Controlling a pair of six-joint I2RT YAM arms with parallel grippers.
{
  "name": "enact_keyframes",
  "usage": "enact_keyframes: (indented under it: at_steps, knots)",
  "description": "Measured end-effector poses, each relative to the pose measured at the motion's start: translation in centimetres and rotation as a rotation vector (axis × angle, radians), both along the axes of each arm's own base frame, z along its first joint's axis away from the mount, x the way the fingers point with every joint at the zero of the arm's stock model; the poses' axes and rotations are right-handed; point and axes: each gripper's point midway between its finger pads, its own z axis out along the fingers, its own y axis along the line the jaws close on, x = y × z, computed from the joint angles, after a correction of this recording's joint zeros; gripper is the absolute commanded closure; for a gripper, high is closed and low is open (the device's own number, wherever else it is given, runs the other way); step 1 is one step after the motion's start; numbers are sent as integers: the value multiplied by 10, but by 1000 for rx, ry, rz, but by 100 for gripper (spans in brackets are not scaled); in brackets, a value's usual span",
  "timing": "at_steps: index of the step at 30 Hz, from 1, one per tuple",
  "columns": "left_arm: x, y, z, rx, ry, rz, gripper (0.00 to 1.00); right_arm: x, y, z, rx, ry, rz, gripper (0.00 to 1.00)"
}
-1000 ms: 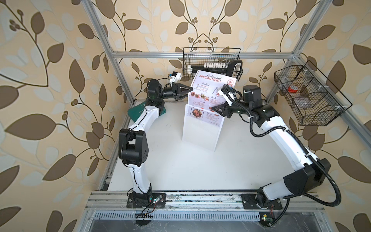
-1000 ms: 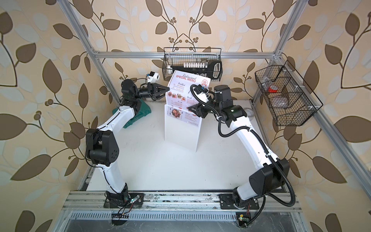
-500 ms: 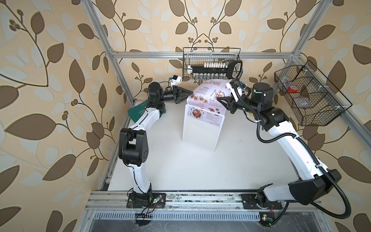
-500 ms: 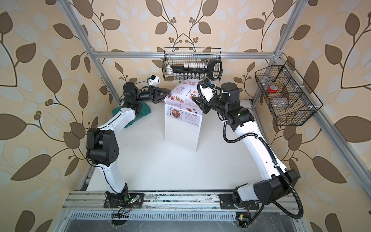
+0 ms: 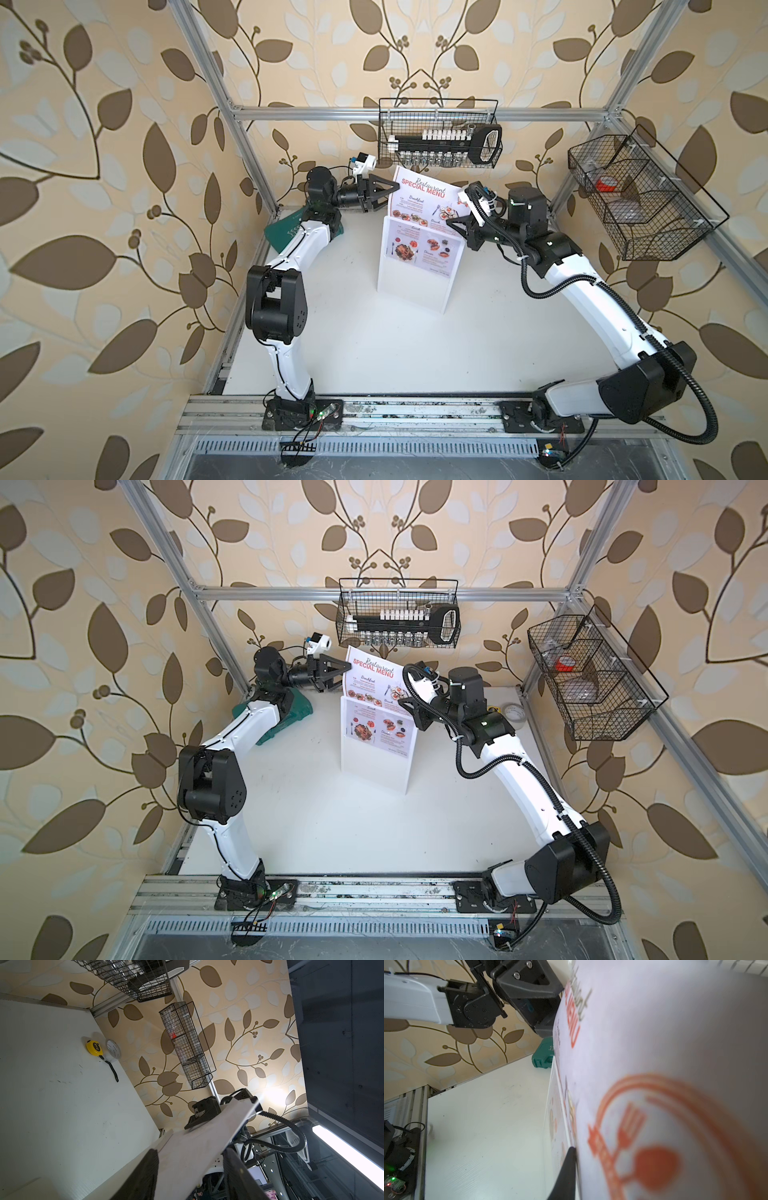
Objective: Insert the menus into the narrow rack
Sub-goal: Insert the menu into the narrow rack.
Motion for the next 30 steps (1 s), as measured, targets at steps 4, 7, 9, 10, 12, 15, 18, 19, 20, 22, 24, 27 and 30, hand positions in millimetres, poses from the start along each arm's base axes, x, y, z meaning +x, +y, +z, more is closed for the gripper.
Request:
enact_keyframes:
  at_steps: [4,7,9,10,12,15,18,19,20,22,24,27,30]
  knots:
    - [0,0,1,-1,-5,0,47,-1,0,-5,-1,13,2,57]
    - [-1,0,2,-2,-9,0,47,0,0,1,8,-1,0,54]
    - [-1,0,3,-2,-12,0,47,1,1,10,15,-19,0,54]
    - [-2,0,3,-2,-13,0,47,1,1,16,20,-34,-1,55]
    - [-2,0,4,-3,-16,0,47,2,0,30,29,-67,-6,59]
    - [-3,0,6,-3,-19,0,47,4,-1,49,47,-121,-15,73]
    - [-4,0,6,-3,-21,0,48,3,-2,57,56,-143,-23,89]
    - [-4,1,7,-3,-22,0,48,3,-2,58,58,-147,-24,92]
    - [-4,1,7,-3,-22,0,47,3,-2,59,57,-153,-23,93]
    - [-4,1,7,-3,-22,0,47,3,-2,58,56,-153,-23,94]
    - [-5,1,7,-2,-19,1,44,3,-2,55,51,-149,-21,95]
    - [-4,1,5,5,-4,5,38,2,-3,42,36,-132,-19,95]
    - [-3,1,2,20,15,26,35,0,-3,27,17,-110,-15,94]
